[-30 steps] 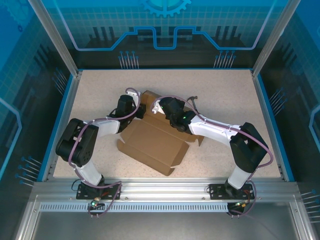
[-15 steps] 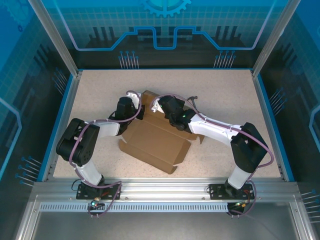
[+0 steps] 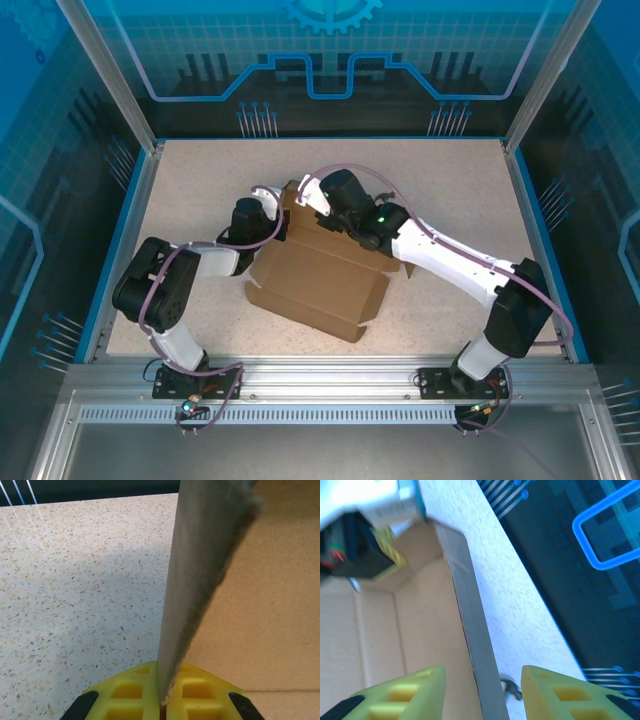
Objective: Fold the paper box
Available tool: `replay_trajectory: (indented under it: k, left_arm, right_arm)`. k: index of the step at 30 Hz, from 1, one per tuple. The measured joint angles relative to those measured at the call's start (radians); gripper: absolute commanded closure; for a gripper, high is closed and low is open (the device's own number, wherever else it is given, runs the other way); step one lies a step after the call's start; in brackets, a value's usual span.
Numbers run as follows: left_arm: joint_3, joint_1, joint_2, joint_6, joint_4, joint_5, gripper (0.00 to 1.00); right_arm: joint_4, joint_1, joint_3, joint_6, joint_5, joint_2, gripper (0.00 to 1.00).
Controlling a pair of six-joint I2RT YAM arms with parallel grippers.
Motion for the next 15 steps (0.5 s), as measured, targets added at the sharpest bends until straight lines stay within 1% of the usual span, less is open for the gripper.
replay_trajectory:
  k: [4, 7, 15]
  left_arm:
    - [-0.005, 0.000, 0.000, 0.003, 0.011, 0.008, 0.93]
    - [-0.005, 0.000, 0.000, 0.012, 0.018, 0.014, 0.93]
    - [-0.005, 0.000, 0.000, 0.016, 0.025, 0.015, 0.92]
  right_arm:
    - [-0.029, -0.065, 0.076, 0.117, -0.179, 0.002, 0.55]
    - [-0.045, -0.122, 0.143, 0.201, -0.277, 0.037, 0.54]
    - [-0.045, -0.210, 0.311, 0.384, -0.456, 0.238, 0.55]
